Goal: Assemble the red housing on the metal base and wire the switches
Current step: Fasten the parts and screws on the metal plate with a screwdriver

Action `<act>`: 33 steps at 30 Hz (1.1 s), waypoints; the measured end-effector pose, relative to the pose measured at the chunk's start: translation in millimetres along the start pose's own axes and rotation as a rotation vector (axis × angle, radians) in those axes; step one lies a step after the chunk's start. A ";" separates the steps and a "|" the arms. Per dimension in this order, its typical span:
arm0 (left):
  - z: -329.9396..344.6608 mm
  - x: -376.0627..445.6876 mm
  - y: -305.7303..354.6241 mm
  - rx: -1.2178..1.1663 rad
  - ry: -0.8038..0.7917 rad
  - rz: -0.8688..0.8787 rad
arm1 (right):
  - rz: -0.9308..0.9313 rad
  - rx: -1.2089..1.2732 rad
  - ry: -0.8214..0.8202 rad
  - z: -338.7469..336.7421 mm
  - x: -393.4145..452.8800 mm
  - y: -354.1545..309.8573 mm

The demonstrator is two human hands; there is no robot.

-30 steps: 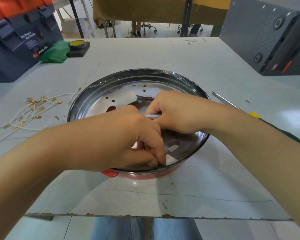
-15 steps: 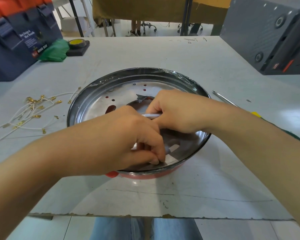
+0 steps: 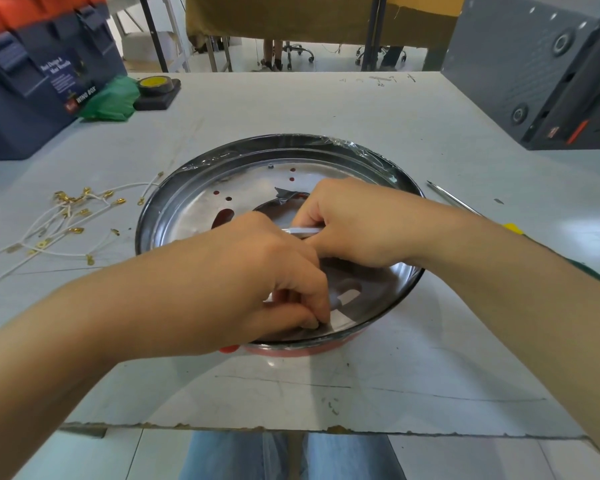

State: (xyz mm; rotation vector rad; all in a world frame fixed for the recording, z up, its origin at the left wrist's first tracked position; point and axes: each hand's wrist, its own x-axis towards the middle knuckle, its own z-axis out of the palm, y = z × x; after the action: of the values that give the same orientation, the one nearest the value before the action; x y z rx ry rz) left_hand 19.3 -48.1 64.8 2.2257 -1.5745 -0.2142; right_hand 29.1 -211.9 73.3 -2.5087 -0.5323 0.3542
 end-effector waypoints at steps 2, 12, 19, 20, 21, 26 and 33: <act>-0.6 0.4 1.8 0.021 0.004 0.001 | 0.004 0.005 0.001 0.1 0.2 0.4; -8.6 -2.8 16.2 0.096 -0.030 -0.021 | -0.006 0.016 0.028 1.5 -0.7 0.6; -6.8 -1.4 13.7 0.016 -0.029 -0.055 | -0.006 0.016 0.023 1.7 -0.3 -0.2; -7.2 -2.0 14.4 0.000 -0.029 -0.061 | -0.006 0.016 0.025 1.9 -0.4 0.0; -7.7 -2.7 15.1 -0.014 -0.028 -0.067 | -0.006 0.019 0.027 1.9 -0.4 0.3; -6.2 -5.9 14.2 -0.038 0.008 -0.107 | -0.003 0.024 0.033 2.3 0.6 1.6; -6.8 -7.5 12.1 -0.060 0.018 -0.155 | -0.007 0.018 0.033 2.6 0.7 1.6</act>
State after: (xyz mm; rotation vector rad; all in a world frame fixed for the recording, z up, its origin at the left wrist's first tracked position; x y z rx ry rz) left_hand 8.5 -43.0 75.0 2.2971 -1.3690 -0.2813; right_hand 29.3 -211.7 70.2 -2.4902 -0.5227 0.3135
